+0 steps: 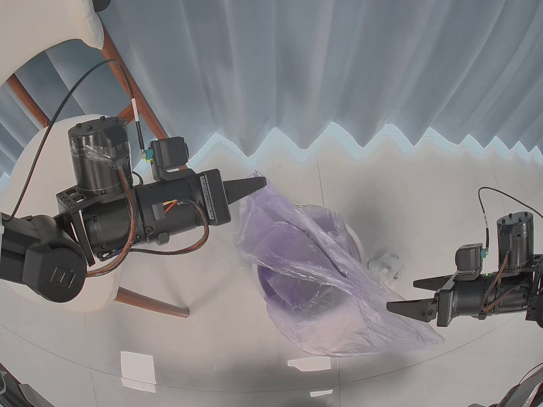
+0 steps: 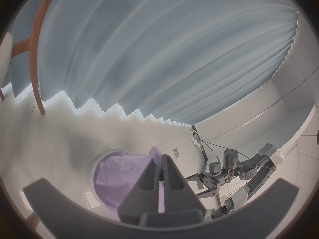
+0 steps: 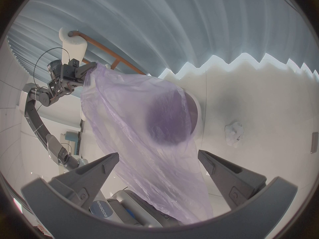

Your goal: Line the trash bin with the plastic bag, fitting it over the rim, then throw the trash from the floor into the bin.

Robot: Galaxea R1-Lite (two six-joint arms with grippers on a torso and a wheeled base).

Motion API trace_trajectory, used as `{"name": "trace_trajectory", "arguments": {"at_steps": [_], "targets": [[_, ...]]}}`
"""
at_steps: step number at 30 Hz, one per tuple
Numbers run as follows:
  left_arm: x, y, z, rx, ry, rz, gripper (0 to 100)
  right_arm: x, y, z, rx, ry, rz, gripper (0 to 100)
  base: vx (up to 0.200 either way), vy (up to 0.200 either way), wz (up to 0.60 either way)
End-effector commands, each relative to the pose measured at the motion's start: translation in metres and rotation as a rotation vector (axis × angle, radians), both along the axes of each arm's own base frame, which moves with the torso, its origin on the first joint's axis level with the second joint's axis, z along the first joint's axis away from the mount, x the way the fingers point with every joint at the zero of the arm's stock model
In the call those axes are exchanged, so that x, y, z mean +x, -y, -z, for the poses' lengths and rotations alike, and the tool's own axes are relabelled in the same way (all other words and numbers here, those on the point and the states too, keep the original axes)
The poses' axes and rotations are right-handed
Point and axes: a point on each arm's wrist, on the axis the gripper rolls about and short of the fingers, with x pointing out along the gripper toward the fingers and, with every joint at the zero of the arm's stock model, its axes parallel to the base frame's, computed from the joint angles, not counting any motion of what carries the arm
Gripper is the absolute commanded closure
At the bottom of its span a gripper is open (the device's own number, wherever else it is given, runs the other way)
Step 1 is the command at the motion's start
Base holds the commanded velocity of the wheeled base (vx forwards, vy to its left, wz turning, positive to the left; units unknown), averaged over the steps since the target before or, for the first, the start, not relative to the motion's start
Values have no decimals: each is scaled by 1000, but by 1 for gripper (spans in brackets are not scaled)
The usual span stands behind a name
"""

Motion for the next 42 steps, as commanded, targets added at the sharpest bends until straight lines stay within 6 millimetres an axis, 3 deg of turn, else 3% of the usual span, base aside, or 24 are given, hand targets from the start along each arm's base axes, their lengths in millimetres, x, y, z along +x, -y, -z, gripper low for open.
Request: {"name": "trace_trajectory", "arguments": {"at_steps": [1, 12, 13, 26, 27, 33, 38, 42], "targets": [[0, 0, 0, 0, -1, 0, 100, 9, -5, 7, -17, -28, -12, 0, 0, 0, 0], [0, 0, 0, -1, 1, 0, 100, 34, -17, 16, -5, 4, -19, 0, 0, 0, 0], [0, 0, 0, -2, 2, 0, 100, 35, -18, 16, -4, 5, -19, 100, 0, 0, 0], [0, -1, 0, -1, 0, -12, 100, 49, -21, -14, 76, 84, 21, 100, 0, 0, 0], [0, -1, -1, -1, -2, -9, 0, 49, -21, -15, 77, 84, 23, 100, 0, 0, 0], [-5, -8, -9, -20, 8, -36, 0, 50, -21, -13, 74, 77, 25, 100, 0, 0, 0], [-25, -27, -22, -74, -20, -85, 0, 51, -21, -11, 72, 71, 27, 100, 0, 0, 0], [-69, -52, -25, -92, -128, -93, 0, 54, -23, -12, 72, 74, 28, 100, 0, 0, 0]]}}
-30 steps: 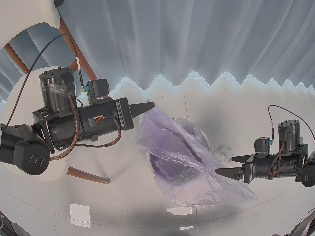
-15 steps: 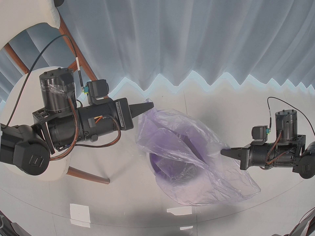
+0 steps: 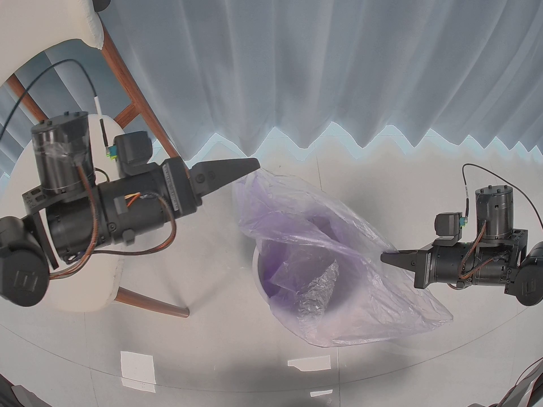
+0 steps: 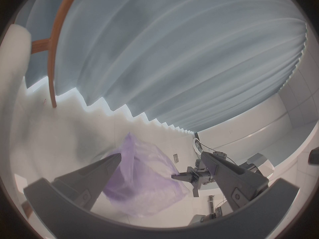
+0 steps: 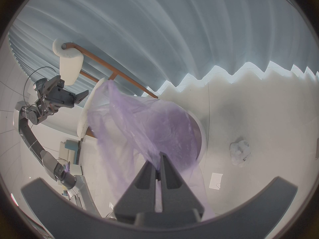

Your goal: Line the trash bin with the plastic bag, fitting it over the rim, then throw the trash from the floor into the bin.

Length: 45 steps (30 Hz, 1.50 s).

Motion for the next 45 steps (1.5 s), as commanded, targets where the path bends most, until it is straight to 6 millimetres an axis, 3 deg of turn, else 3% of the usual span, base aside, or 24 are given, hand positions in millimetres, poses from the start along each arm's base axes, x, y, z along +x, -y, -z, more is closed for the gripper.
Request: {"name": "trace_trajectory", "arguments": {"at_steps": [1, 5, 8, 13, 20, 27, 33, 45], "targets": [[-53, -31, -4, -11, -86, -11, 0, 4, -2, -1, 1, 5, 1, 100, 0, 0, 0], [-67, -35, 6, 30, -157, 7, 0, 6, -2, -2, 3, 11, 2, 100, 0, 0, 0], [-75, -19, 12, 74, -217, 92, 0, 3, -4, -3, 3, 11, -9, 100, 0, 0, 0], [-65, 13, 31, 134, -292, 179, 0, -1, -9, -2, 2, 5, -29, 100, 0, 0, 0], [-26, 58, 43, 151, -370, 194, 0, -6, -16, -3, 13, 0, -57, 100, 0, 0, 0], [4, 90, 53, 84, -499, 161, 0, -8, -17, -8, 22, 16, -51, 100, 0, 0, 0], [23, 99, 78, 125, -533, 60, 0, -11, -16, -13, 30, 29, -47, 100, 0, 0, 0], [49, 116, 84, 108, -529, 40, 0, -14, -15, -16, 36, 40, -46, 100, 0, 0, 0]]}}
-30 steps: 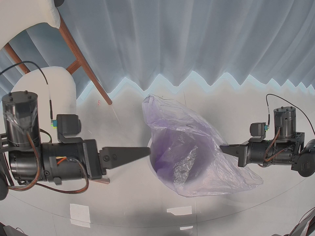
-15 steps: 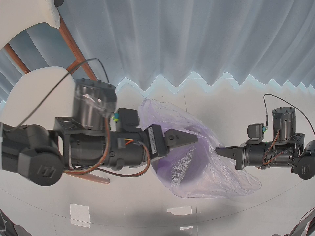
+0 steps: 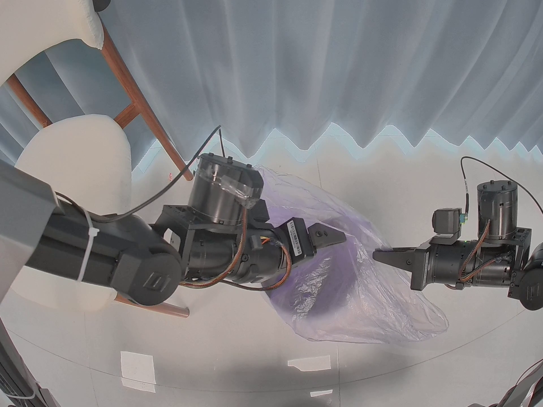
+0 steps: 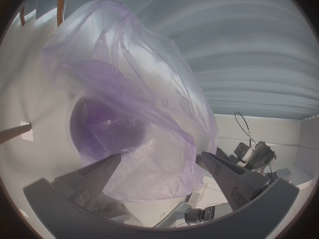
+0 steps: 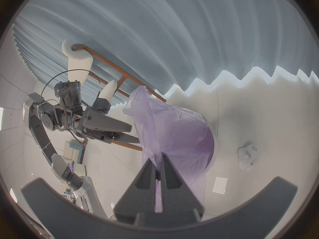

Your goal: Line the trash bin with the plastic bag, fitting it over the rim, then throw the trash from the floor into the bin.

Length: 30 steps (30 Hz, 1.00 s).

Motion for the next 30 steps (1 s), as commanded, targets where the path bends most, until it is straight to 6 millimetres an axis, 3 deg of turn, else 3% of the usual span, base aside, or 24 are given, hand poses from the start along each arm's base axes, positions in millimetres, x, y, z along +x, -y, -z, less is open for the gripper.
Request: {"name": "trace_trajectory", "arguments": {"at_steps": [1, 10, 18, 19, 25, 30], "targets": [[18, 16, 6, -14, -8, -8, 0, -3, 1, -3, 6, 12, -1, 100, 0, 0, 0], [31, 34, 4, -30, 8, 2, 0, -5, -2, -3, 5, 11, -17, 100, 0, 0, 0], [40, 42, 17, -10, -9, -1, 0, -7, -5, -4, 5, 16, -20, 100, 0, 0, 0], [42, 44, 19, -5, -4, -15, 100, -7, -4, -5, 6, 18, -20, 100, 0, 0, 0], [42, 38, 14, 6, 14, -62, 100, -5, -3, -7, 11, 23, -8, 100, 0, 0, 0], [27, 0, -25, -54, 50, -36, 100, 8, -5, -13, 66, -5, 38, 100, 0, 0, 0]]}}
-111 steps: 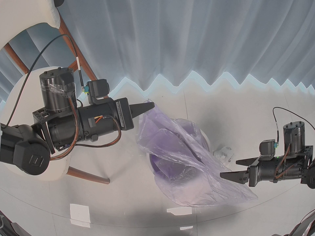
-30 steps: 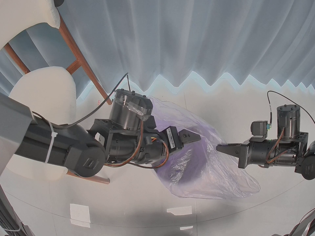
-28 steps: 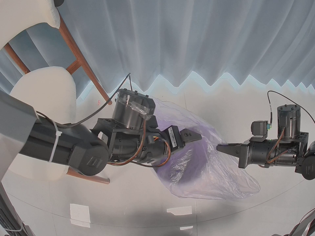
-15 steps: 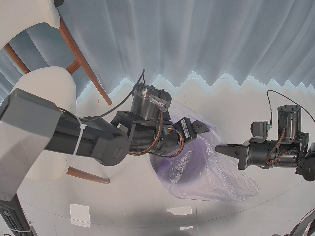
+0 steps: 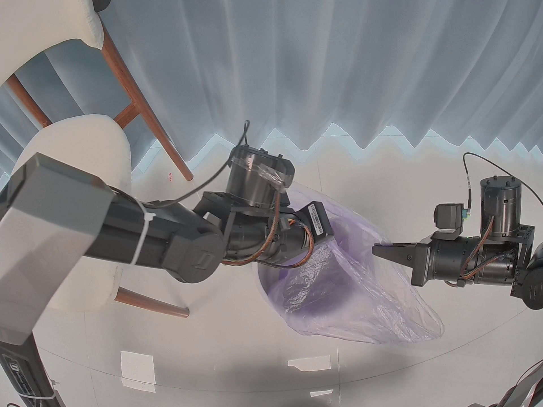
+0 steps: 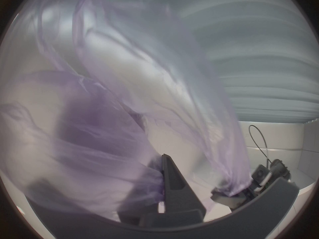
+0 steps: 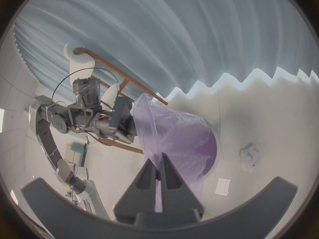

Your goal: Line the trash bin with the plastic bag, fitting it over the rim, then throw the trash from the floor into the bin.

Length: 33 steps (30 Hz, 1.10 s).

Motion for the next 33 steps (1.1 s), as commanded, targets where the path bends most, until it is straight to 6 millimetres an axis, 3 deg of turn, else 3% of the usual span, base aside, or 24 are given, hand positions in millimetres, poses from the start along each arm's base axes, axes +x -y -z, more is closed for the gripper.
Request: {"name": "trace_trajectory", "arguments": {"at_steps": [1, 3, 5, 8, 13, 18, 21, 24, 33], "targets": [[-12, -33, -33, -48, 33, 18, 100, 11, -2, -6, 44, -17, 38, 100, 0, 0, 0], [-15, -52, -29, -6, 51, 30, 100, 24, -6, -8, 63, -32, 80, 100, 0, 0, 0], [-15, -59, -20, 42, 64, 37, 100, 32, -6, -8, 63, -26, 101, 100, 0, 0, 0], [-15, -78, 3, 168, 94, 28, 100, 49, -10, -9, 62, -16, 123, 100, 0, 0, 0], [-17, -83, 19, 196, 90, 24, 100, 70, -20, -6, 58, -11, 129, 100, 0, 0, 0], [-1, -76, 35, 173, 163, -22, 100, 88, -31, 1, 45, -8, 147, 100, 0, 0, 0], [1, -71, 44, 179, 172, -36, 100, 90, -31, 9, 29, -28, 155, 100, 0, 0, 0], [-12, -67, 55, 195, 138, -1, 100, 79, -26, 24, -2, -78, 155, 100, 0, 0, 0], [-33, -84, 86, 264, 45, 6, 100, 67, -7, 61, -16, -136, 197, 100, 0, 0, 0]]}}
